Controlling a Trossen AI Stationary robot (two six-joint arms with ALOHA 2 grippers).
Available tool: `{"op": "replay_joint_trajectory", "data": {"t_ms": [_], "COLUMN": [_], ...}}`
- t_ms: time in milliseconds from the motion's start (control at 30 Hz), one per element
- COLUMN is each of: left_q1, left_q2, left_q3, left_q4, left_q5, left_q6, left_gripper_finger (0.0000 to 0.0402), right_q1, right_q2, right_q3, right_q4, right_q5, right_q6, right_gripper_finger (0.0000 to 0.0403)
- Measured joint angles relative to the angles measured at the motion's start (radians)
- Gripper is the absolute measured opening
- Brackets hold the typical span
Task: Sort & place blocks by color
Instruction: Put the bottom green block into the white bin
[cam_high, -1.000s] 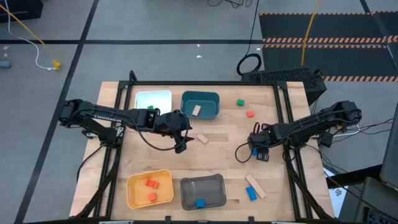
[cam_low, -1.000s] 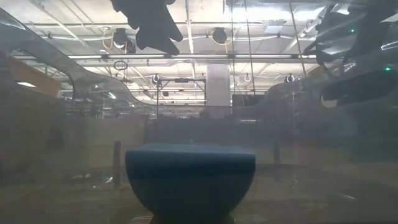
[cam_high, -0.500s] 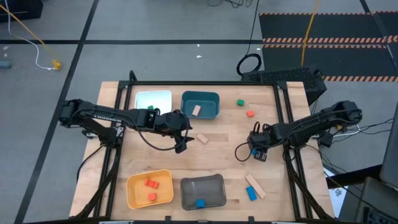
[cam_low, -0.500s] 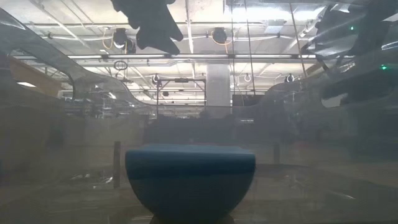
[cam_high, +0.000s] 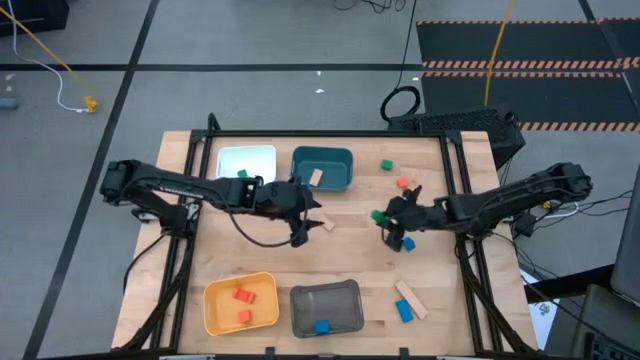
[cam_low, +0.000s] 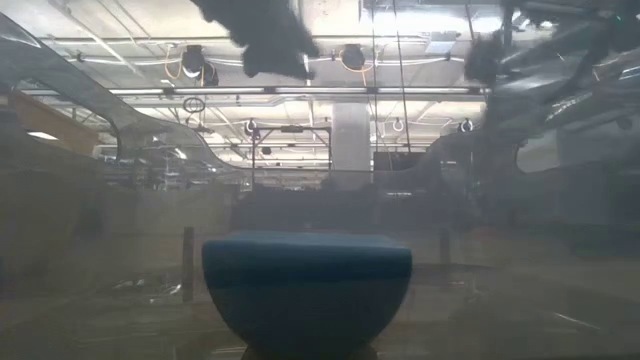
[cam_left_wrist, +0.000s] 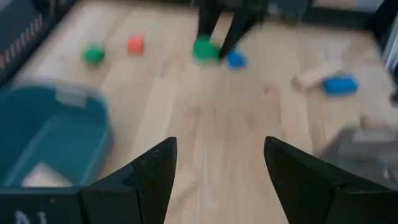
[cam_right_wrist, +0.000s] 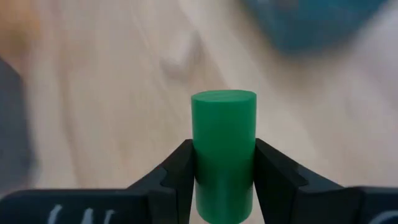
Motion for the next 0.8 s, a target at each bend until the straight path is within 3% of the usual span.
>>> {"op": "replay_joint_trajectory", "data": {"t_ms": [200, 800], "left_q1": [-0.007, -0.007], "left_q2": [0.07, 0.092], "left_q3": [-0.002, -0.001], "left_q4": [0.158, 0.506], "left_q5": [-0.001, -0.072], "left_q6": [0.044, 0.241], "left_gripper_finger": [0.0243, 0.0243], "right_q1": [0.001, 0.006], "right_q2": [0.016, 0.148], "right_q3": [0.001, 0.001], "right_q4": [0.418, 0.923], "right_q5": [0.01, 0.008], "right_q6": [-0.196, -0.561], "right_gripper_finger": [0.0114, 0.0114]}}
